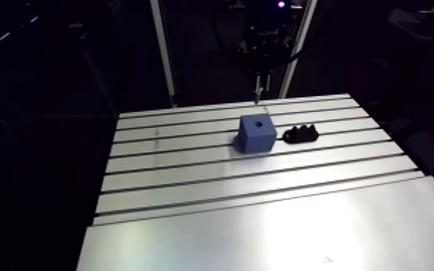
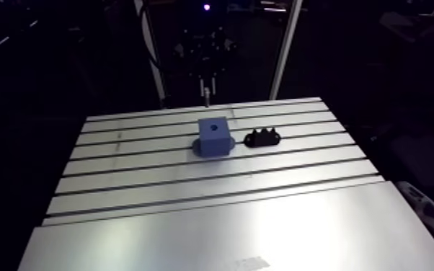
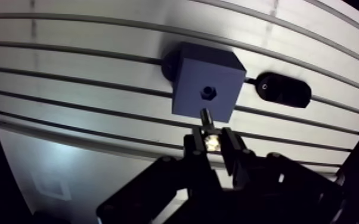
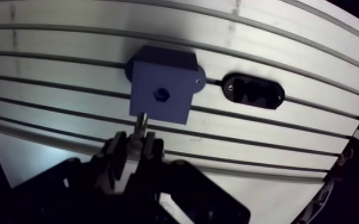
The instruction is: Pick up the M10 bolt and insert it into the hex recess until seated.
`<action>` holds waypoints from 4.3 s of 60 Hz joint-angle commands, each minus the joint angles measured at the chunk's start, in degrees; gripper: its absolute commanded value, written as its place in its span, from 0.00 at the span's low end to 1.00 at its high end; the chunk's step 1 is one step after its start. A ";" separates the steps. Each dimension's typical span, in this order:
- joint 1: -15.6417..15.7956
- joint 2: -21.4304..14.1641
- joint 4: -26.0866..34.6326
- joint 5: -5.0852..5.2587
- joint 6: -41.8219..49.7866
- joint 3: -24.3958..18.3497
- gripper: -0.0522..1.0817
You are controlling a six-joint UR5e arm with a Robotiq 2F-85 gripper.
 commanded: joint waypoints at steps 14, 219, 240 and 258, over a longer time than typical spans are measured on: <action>0.05 1.39 -1.45 -3.32 0.18 0.52 0.99; -1.19 3.43 -4.53 -0.49 0.36 3.77 0.99; -1.36 3.71 -4.61 -0.58 0.45 3.95 0.99; -1.36 3.71 -5.16 -0.49 0.61 4.46 0.99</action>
